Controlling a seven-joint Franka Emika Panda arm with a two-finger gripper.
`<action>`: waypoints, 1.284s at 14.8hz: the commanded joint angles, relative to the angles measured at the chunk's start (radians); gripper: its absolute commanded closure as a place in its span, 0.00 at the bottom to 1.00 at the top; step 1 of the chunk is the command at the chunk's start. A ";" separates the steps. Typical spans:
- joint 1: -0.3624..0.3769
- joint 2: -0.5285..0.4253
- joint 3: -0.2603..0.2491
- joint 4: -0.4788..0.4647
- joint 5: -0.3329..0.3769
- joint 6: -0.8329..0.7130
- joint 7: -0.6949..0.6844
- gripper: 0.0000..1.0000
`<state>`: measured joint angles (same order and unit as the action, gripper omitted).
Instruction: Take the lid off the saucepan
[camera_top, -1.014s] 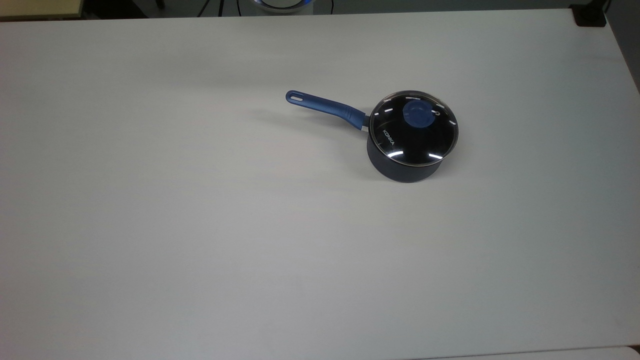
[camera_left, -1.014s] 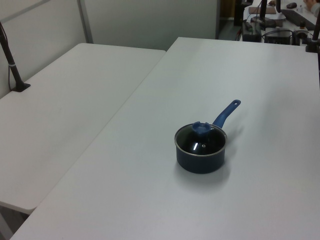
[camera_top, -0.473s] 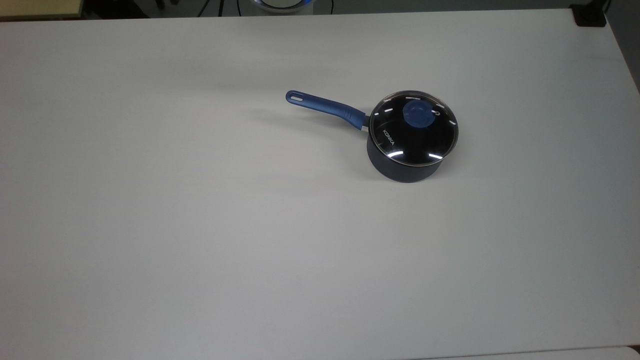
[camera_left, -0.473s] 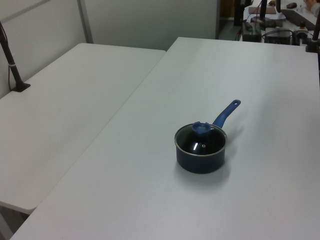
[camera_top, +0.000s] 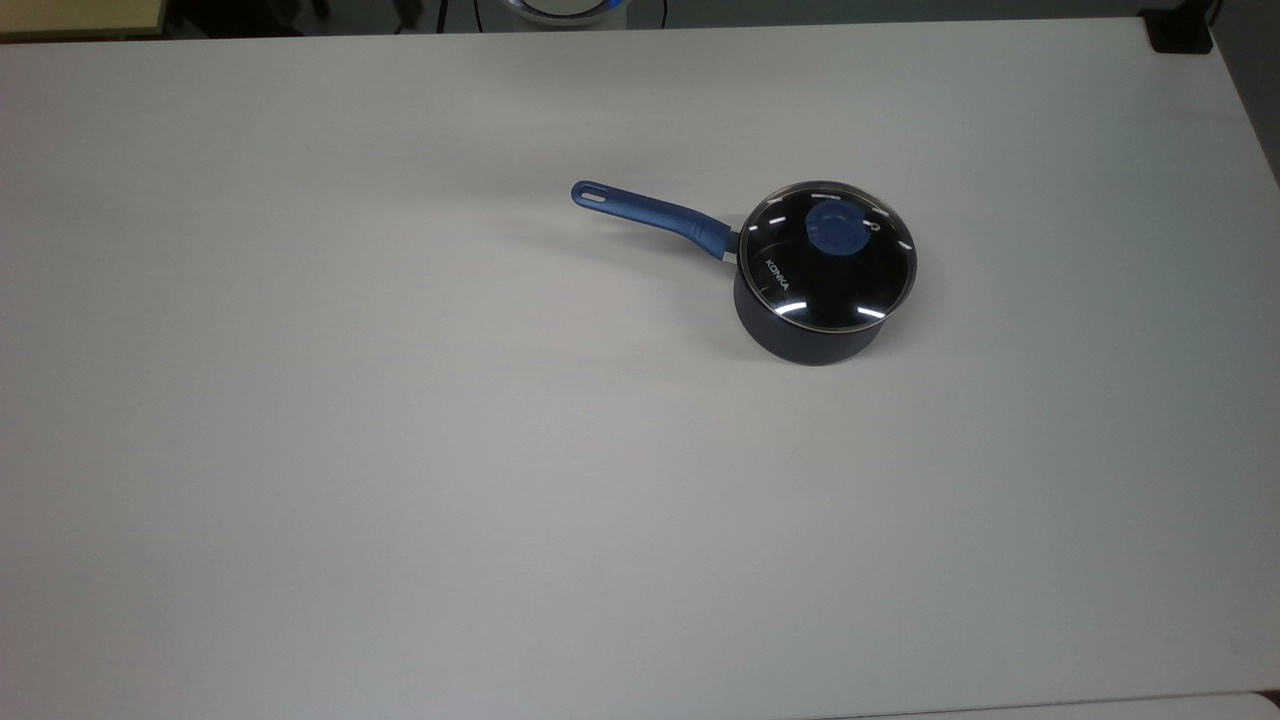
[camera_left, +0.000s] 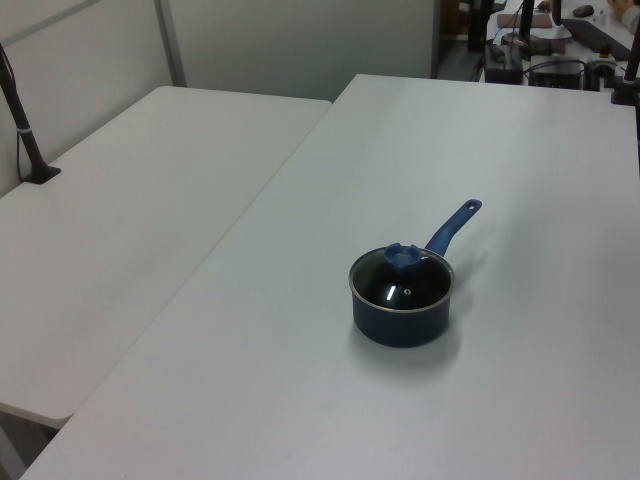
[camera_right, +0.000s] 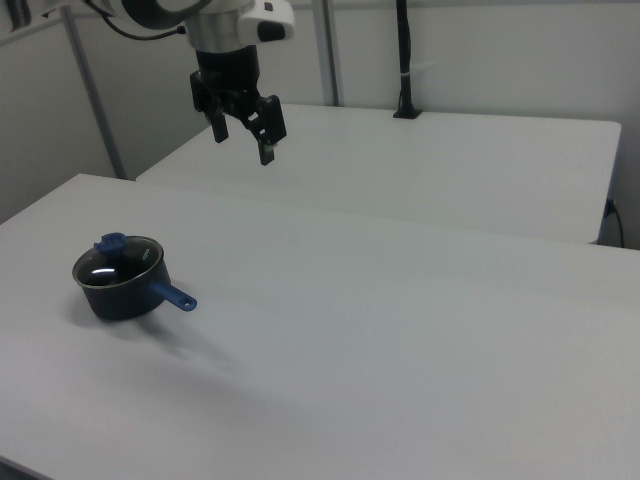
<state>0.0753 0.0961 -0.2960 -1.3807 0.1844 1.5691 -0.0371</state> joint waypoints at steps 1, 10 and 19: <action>0.055 -0.004 -0.009 -0.018 0.018 -0.003 -0.010 0.00; 0.230 0.073 -0.009 -0.138 0.047 0.230 0.189 0.00; 0.267 0.073 -0.009 -0.187 0.030 0.216 0.172 0.00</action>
<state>0.3320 0.1982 -0.2935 -1.5255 0.2163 1.7746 0.1416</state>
